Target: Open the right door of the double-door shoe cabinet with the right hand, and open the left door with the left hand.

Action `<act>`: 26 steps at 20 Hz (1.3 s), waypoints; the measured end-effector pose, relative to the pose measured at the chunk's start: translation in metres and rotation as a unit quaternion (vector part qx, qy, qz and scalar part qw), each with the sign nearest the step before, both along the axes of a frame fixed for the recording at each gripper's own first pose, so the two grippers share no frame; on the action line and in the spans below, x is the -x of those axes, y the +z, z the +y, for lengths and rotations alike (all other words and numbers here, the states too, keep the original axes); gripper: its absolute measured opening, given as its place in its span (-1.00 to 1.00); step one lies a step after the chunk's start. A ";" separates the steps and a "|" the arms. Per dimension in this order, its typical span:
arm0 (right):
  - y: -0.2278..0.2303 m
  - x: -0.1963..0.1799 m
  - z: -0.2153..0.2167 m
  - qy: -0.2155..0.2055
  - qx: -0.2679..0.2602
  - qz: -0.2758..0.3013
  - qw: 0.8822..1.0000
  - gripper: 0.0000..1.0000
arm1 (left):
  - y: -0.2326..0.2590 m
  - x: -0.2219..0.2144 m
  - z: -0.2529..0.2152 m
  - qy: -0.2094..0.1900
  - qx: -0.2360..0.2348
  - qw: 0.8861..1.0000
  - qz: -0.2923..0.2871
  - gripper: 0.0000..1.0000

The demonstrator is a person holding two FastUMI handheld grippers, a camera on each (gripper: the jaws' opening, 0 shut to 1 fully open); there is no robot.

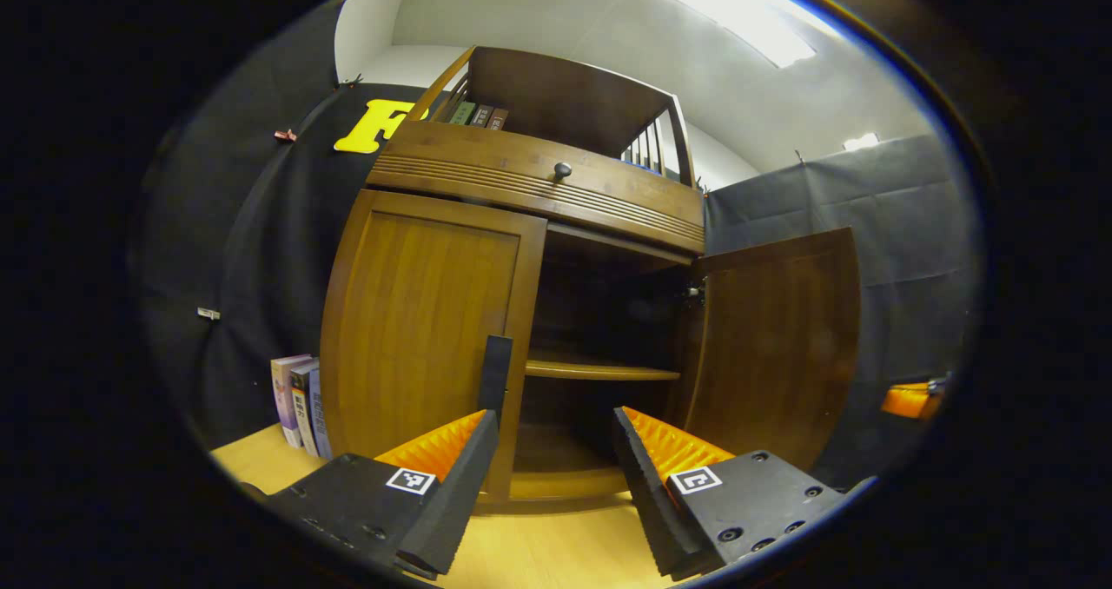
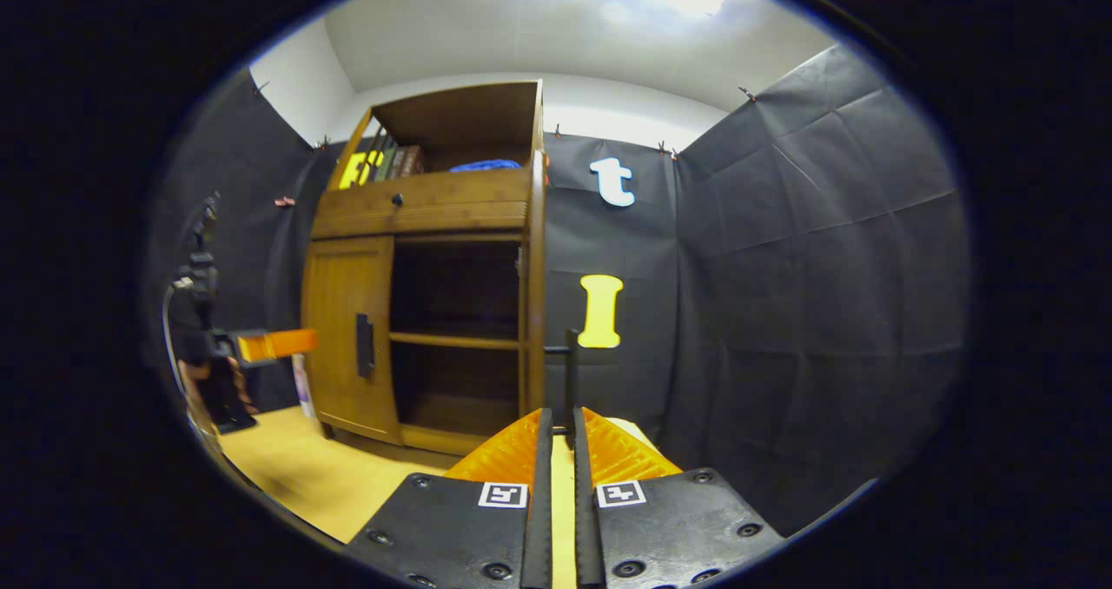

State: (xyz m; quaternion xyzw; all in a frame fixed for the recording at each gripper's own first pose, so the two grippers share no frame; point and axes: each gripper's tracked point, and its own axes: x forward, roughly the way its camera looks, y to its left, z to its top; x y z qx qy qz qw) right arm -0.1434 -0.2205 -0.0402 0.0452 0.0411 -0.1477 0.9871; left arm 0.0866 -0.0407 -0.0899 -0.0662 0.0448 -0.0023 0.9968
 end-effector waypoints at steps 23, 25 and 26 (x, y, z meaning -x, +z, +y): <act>0.011 0.014 -0.004 -0.045 0.089 0.011 0.995 0.94 | -0.088 -0.156 0.065 0.092 -0.014 0.996 0.013 0.46; 0.003 0.015 -0.013 -0.059 0.088 0.021 0.994 0.94 | -0.081 -0.160 0.065 0.087 -0.006 0.996 -0.005 0.19; 0.000 0.015 -0.017 -0.068 0.093 0.026 0.993 0.90 | -0.079 -0.162 0.067 0.088 -0.007 0.996 -0.011 0.25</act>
